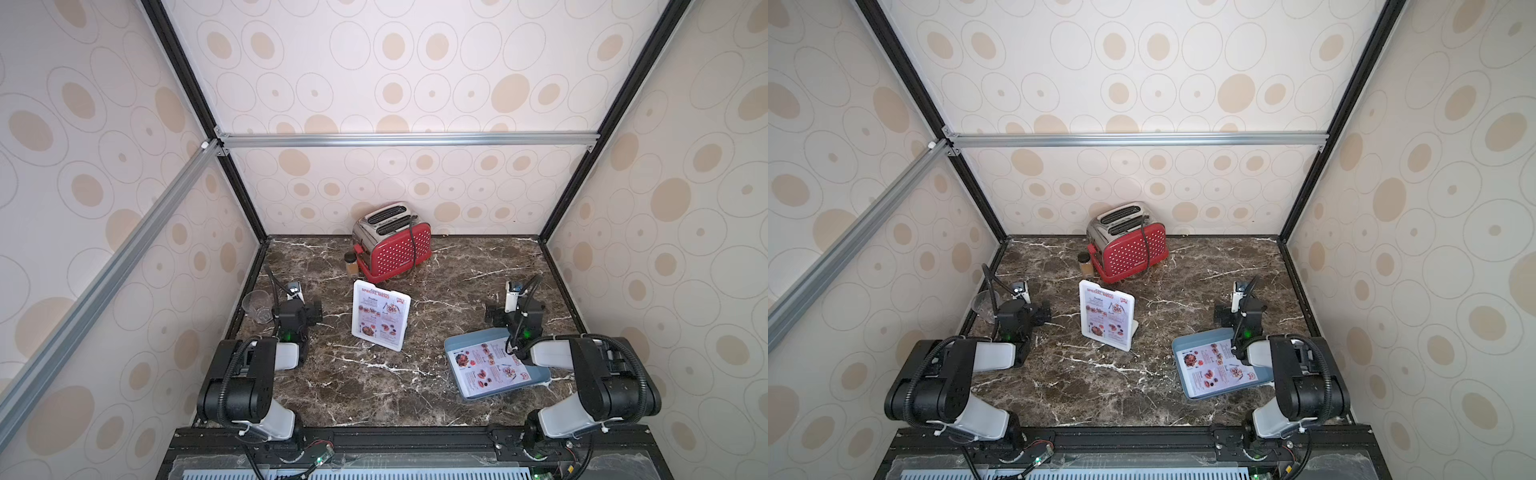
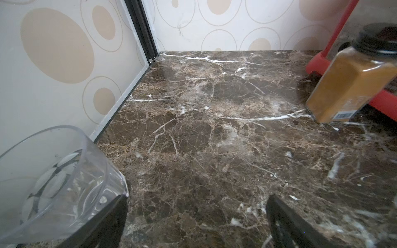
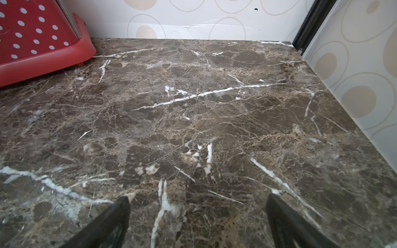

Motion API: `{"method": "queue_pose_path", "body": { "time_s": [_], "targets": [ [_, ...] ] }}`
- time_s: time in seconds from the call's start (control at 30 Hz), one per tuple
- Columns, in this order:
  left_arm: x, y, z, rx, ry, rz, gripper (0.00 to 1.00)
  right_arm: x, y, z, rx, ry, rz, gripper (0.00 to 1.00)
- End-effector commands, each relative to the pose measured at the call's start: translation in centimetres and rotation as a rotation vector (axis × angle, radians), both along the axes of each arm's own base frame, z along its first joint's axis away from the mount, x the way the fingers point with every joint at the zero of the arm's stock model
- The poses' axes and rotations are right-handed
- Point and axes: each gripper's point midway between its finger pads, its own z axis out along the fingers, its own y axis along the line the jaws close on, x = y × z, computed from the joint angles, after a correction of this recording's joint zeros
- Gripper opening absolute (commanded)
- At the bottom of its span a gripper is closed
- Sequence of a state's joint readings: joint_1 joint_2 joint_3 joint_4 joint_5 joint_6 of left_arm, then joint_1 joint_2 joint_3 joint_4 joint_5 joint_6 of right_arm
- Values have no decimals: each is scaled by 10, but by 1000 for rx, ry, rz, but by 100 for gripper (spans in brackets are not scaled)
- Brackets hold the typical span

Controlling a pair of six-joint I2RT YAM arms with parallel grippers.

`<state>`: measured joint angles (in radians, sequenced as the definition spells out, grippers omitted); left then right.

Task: Replace the menus in the menu holders
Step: Adjust the menu holder at the center of the board.

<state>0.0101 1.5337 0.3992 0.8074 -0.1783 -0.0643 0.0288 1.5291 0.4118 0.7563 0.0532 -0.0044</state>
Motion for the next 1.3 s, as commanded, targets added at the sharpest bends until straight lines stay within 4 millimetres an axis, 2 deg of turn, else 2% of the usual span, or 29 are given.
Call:
{"method": "queue_pose_path", "body": {
  "time_s": [0.0, 0.63, 0.7, 0.83, 0.93, 1.03, 1.2, 1.27],
  "targets": [
    [10, 4, 15, 21, -47, 6, 99, 7, 2, 9, -4, -34, 3, 100],
    [9, 4, 17, 20, -57, 8, 99, 6, 2, 10, -3, -39, 2, 100],
    [4, 6, 31, 24, -91, 20, 99, 4, 3, 24, -8, -86, 13, 99],
    [-13, 4, 75, 11, -106, 16, 99, -15, 21, 61, 25, -13, 73, 98],
    [-27, -2, 106, -58, -86, 1, 99, -34, 50, 85, 121, 31, 158, 94],
    [-39, -21, 123, -195, -37, -55, 99, -54, 93, 101, 193, 64, 294, 93],
    [-58, -65, 130, -507, 23, -162, 97, -89, 192, 116, 242, 134, 614, 91],
    [-67, -84, 130, -549, 44, -195, 95, -99, 230, 119, 233, 141, 723, 90]
  ]
}}
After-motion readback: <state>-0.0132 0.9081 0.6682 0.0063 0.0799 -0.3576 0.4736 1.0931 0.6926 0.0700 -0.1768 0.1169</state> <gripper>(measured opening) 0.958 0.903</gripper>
